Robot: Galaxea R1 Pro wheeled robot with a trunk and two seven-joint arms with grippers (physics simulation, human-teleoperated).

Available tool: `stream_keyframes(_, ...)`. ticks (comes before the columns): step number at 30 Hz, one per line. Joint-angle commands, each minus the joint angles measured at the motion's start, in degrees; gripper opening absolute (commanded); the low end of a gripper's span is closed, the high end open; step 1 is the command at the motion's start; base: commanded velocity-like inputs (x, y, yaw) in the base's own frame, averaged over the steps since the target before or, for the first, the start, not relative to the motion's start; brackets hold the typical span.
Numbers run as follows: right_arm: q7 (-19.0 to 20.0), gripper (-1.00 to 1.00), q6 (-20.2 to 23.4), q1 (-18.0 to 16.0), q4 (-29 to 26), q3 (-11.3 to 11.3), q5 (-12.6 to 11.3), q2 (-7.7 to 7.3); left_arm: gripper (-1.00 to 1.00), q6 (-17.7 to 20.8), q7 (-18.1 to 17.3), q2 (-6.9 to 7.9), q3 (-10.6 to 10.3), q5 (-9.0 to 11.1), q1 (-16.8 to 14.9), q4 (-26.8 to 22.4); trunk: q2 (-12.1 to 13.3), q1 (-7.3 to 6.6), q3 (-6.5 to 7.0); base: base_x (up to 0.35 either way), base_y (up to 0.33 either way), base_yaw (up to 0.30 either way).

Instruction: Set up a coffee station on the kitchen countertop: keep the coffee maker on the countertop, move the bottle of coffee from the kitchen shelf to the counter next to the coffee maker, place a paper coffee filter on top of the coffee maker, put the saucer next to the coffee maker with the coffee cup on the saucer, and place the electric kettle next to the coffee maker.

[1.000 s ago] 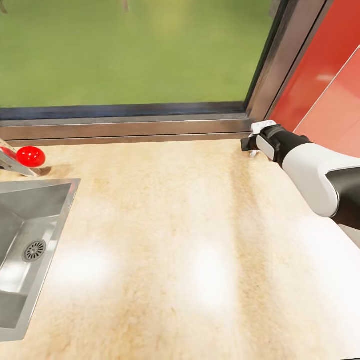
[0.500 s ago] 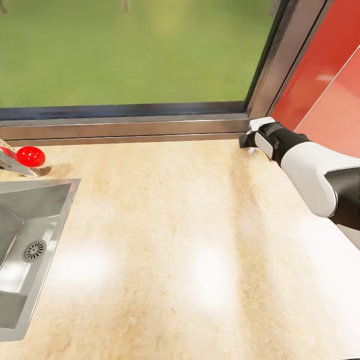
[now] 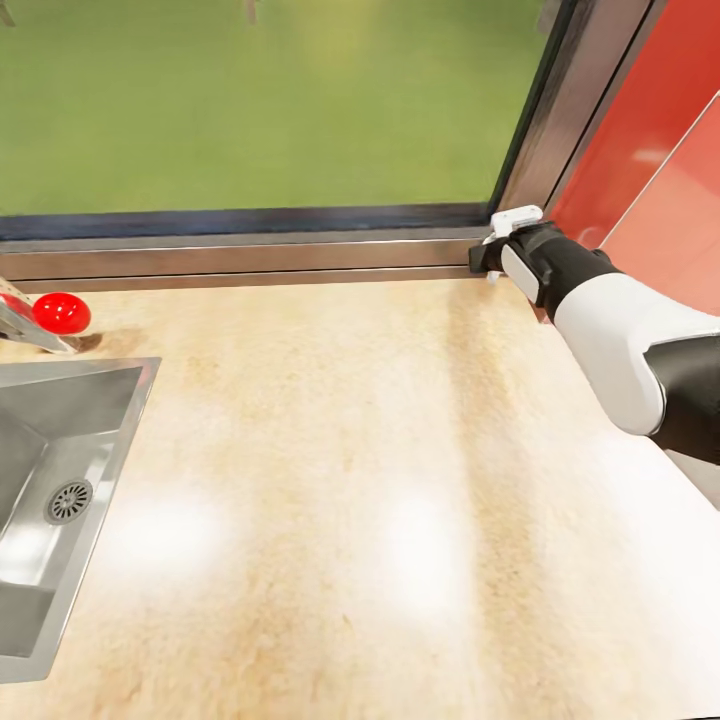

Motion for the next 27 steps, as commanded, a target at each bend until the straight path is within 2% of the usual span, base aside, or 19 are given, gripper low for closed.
stream_keyframes(1, 0.13, -1.0, 0.28, 0.03, -0.47, 0.17, -1.86, 0.28, 1.0, -0.34, 0.22, 0.0, 0.43, -0.6, -0.04, 0.18, -0.08, 0.04, -0.05, 0.0, 0.0, 0.0)
stream_keyframes(19, 0.04, -1.0, 0.26, 0.76, -0.58, 0.15, -1.95, 2.24, 1.0, -0.35, -0.19, -0.24, 0.64, -0.56, -0.13, 0.2, -0.08, 0.04, -0.05, 0.0, 0.0, 0.0)
stream_keyframes(24, 0.04, -1.0, 0.26, 0.79, -0.46, 0.15, -1.95, 3.26, 1.0, -0.44, 0.08, -1.1, 0.2, -1.12, -0.13, 0.14, -0.08, 0.04, -0.05, 0.0, 0.0, 0.0)
stream_keyframes(27, 0.04, -1.0, 0.26, 0.81, -0.51, 0.15, -1.95, 3.42, 1.0, -0.32, -0.35, -1.14, 0.07, -1.2, -0.13, 0.22, -0.08, 0.04, -0.05, 0.0, 0.0, 0.0)
